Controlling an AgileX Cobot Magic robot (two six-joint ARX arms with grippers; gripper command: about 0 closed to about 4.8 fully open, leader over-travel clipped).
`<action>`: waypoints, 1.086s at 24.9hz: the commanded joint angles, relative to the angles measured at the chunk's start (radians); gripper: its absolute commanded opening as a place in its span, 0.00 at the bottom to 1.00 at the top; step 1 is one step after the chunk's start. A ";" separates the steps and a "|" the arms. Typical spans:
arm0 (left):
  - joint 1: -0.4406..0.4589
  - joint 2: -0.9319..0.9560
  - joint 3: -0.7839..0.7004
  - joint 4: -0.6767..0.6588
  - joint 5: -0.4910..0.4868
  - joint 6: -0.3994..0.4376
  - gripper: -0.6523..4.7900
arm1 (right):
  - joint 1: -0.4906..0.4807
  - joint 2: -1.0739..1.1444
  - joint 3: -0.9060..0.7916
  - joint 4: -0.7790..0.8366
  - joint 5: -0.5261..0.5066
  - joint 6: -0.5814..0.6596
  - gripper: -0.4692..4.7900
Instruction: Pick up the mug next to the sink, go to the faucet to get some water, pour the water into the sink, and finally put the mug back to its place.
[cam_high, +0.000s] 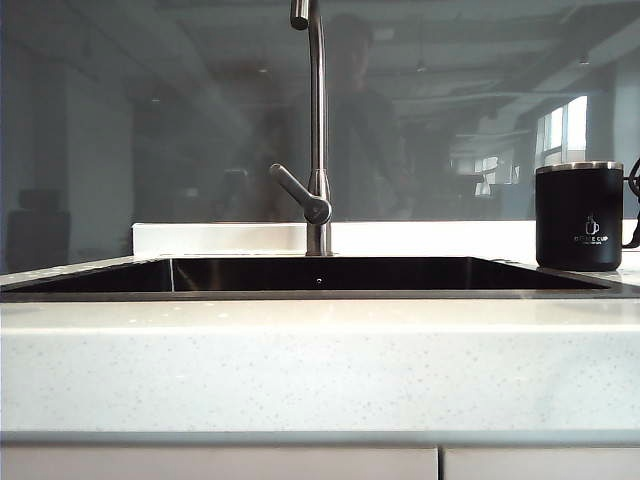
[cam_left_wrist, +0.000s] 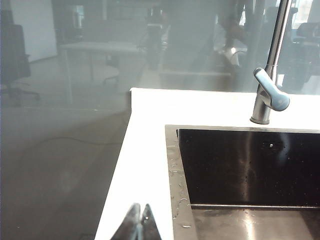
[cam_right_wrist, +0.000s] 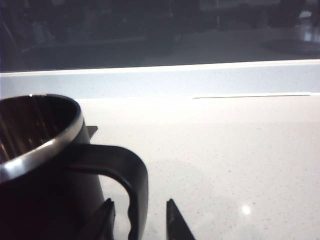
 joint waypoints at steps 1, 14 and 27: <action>0.002 0.001 0.003 0.014 -0.002 0.000 0.12 | 0.002 0.024 0.027 0.024 0.002 -0.004 0.37; 0.002 0.001 0.003 0.010 0.000 0.000 0.12 | 0.007 0.060 0.080 0.029 0.002 -0.003 0.37; 0.002 0.001 0.003 0.005 0.000 0.000 0.12 | 0.031 0.074 0.103 -0.004 0.002 -0.003 0.19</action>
